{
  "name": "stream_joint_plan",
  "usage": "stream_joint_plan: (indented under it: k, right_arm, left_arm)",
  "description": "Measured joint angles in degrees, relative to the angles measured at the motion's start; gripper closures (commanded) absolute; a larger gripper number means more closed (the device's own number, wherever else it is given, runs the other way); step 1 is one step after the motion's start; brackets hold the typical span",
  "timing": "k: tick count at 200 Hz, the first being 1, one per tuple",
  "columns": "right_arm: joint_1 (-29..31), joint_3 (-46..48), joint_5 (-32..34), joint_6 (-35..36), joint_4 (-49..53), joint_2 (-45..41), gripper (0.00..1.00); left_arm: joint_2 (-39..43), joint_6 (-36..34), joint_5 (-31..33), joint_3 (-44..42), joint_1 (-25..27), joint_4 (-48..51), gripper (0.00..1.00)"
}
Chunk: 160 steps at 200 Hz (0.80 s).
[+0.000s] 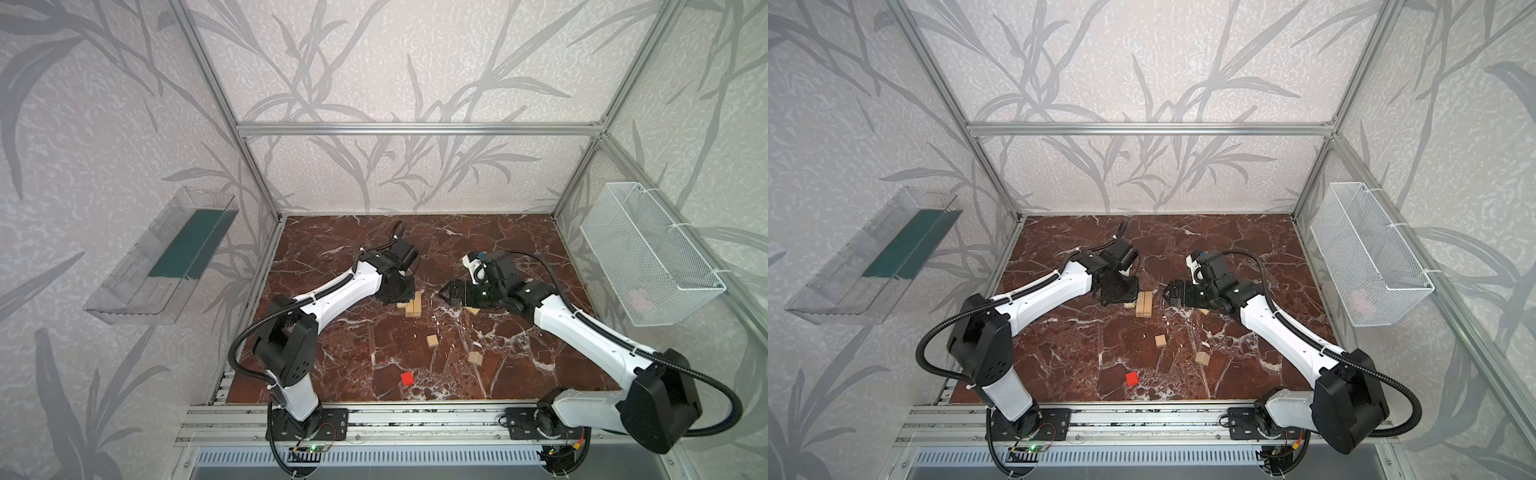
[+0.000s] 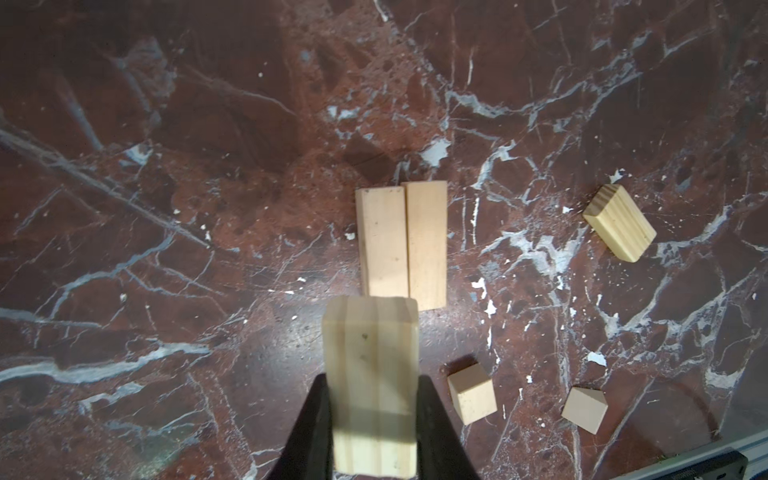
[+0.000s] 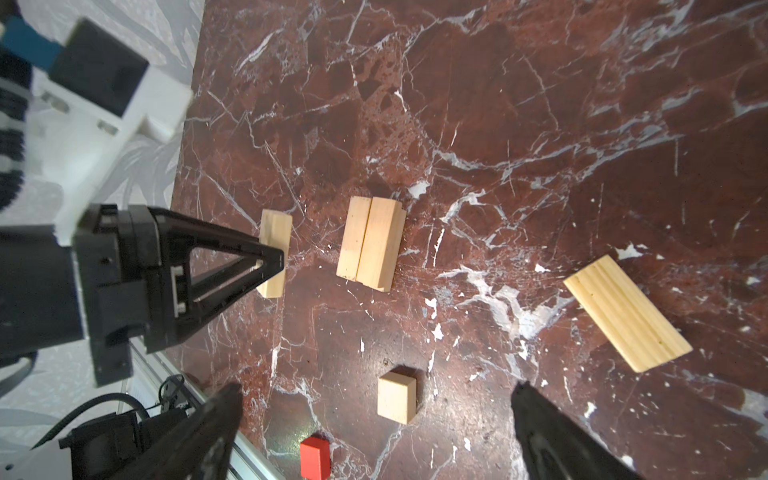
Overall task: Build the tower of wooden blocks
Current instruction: 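Lift the block, turn it upright and carry it over the cluster with the left gripper, then lower the block upright against blocks 58 and 72 with the left gripper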
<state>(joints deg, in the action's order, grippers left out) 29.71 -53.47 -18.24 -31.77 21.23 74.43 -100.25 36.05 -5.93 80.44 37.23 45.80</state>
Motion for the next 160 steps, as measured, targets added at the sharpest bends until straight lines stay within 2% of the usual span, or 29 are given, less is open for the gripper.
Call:
stream_joint_plan:
  k: [84, 160]
  right_arm:
    - [-3.65, 7.1, -4.22, 0.57, -5.16, -1.53, 0.01]
    - [-4.96, 8.24, -4.79, 0.57, -7.3, -3.26, 0.01]
  left_arm:
    - [-11.3, 0.09, 3.1, 9.57, 3.08, 3.96, 0.89]
    - [-15.69, 0.04, 5.51, 14.4, 3.28, 5.66, 0.89]
